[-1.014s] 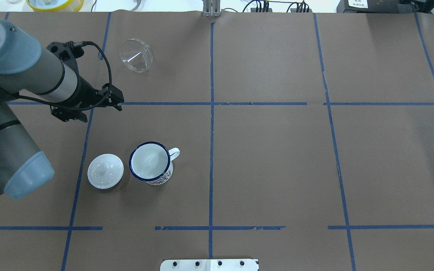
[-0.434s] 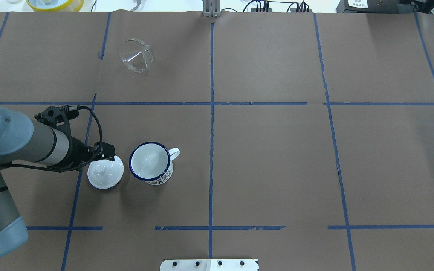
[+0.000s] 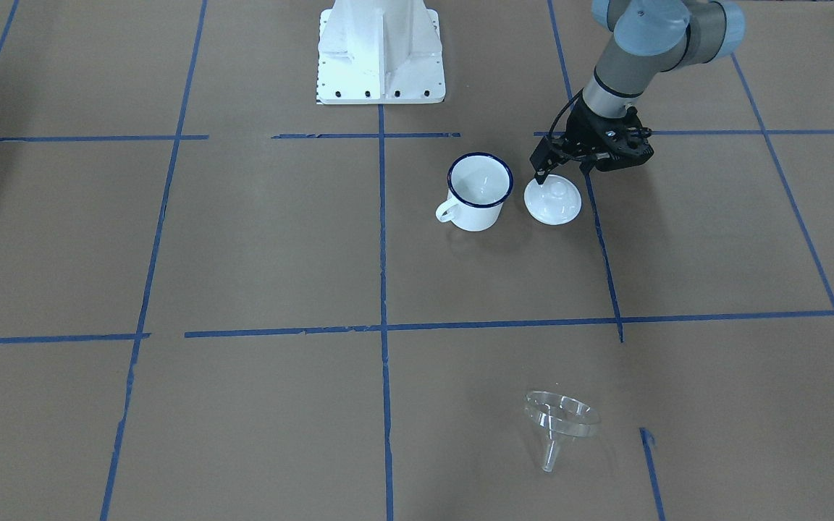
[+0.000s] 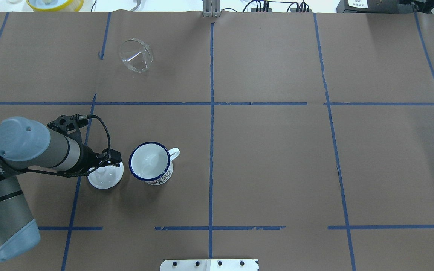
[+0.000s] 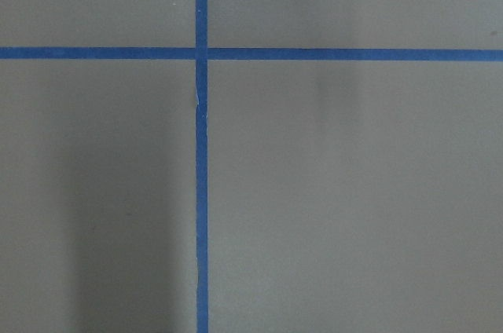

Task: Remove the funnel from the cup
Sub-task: 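Move the left gripper down onto the knob of the white lid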

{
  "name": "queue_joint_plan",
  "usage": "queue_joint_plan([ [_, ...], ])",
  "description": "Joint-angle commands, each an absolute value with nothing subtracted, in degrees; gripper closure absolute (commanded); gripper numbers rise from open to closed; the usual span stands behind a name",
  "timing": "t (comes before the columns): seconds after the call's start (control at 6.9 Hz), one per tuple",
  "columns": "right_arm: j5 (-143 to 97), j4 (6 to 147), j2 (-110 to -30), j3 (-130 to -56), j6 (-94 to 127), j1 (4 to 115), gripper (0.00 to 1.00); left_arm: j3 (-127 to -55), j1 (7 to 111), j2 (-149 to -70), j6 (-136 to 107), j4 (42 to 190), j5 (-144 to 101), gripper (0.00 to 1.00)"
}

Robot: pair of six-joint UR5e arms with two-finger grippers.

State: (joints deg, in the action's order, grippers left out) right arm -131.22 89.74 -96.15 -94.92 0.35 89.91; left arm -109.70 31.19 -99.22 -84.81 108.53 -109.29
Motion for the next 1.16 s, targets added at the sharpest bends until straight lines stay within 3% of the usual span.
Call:
queue_joint_plan([
  [0.0,-131.2,89.7,-96.2,-94.9,0.4,89.9,0.00,-108.6,31.1,-101.4,-84.5,103.4,-109.3,0.11],
  [0.29,-131.2,89.7,-96.2,-94.9,0.4,89.9,0.00,-110.0,31.1,-101.3,-84.1,100.9,-109.2,0.17],
  [0.43,-131.2,89.7,-96.2,-94.9,0.4,89.9,0.00,-110.0,31.1,-101.4,-84.1,100.9,-109.2,0.30],
  [0.58,-131.2,89.7,-96.2,-94.9,0.4,89.9,0.00,-110.0,31.1,-101.4,-84.1,100.9,-109.2,0.53],
  [0.87,-131.2,89.7,-96.2,-94.9,0.4,89.9,0.00,-110.4,31.2,-101.3,-84.1,100.9,-109.2,0.79],
  [1.01,-131.2,89.7,-96.2,-94.9,0.4,89.9,0.00,-111.0,31.6,-101.3,-84.1,100.8,-109.2,0.96],
])
